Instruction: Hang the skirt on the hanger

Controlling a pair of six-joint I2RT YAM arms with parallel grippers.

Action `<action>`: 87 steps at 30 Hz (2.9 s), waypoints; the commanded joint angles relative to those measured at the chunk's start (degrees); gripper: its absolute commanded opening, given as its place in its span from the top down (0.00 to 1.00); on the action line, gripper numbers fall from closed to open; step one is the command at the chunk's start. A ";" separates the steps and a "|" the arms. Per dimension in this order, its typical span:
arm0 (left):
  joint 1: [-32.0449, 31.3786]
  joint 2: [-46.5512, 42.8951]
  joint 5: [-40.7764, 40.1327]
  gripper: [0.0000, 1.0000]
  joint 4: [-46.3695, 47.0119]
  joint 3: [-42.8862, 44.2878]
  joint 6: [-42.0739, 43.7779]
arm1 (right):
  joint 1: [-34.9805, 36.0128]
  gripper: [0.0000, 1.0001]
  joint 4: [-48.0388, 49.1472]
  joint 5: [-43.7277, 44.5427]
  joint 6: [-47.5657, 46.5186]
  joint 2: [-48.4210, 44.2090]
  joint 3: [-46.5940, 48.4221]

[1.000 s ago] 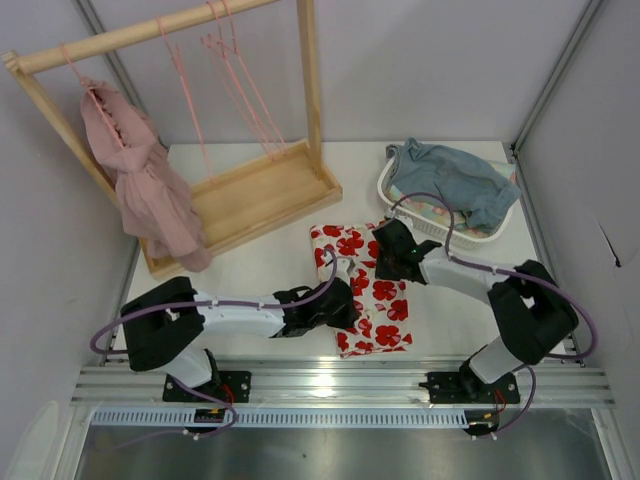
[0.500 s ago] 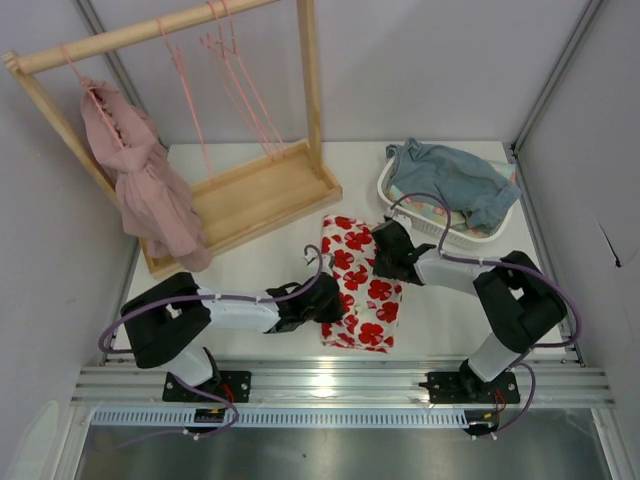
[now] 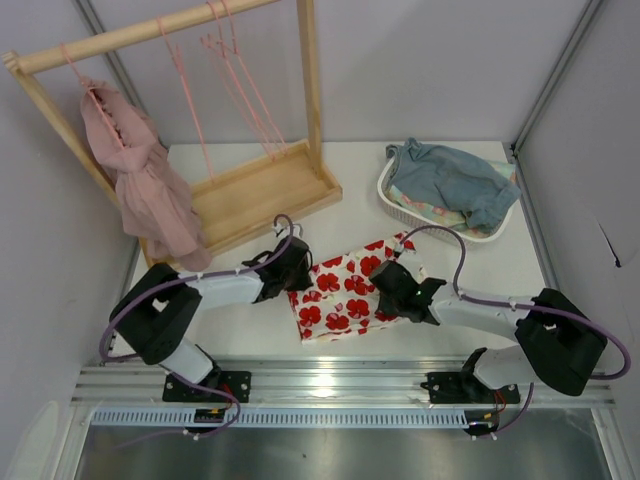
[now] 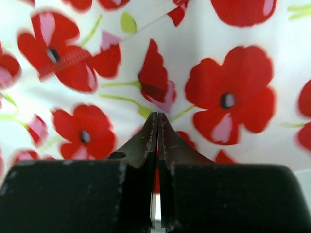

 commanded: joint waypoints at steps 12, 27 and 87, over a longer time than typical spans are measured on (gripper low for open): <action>4.01 11.64 7.65 1.00 -0.54 15.35 13.85 | 3.86 1.00 -6.91 6.49 4.06 -0.39 5.07; 4.27 -11.82 7.21 0.26 -33.48 41.61 21.67 | -14.52 0.41 -22.73 -10.90 -19.76 -16.65 36.26; 25.45 -3.48 -34.01 1.00 -28.57 59.47 31.43 | -21.91 0.09 -27.21 -19.70 -23.72 -8.13 42.43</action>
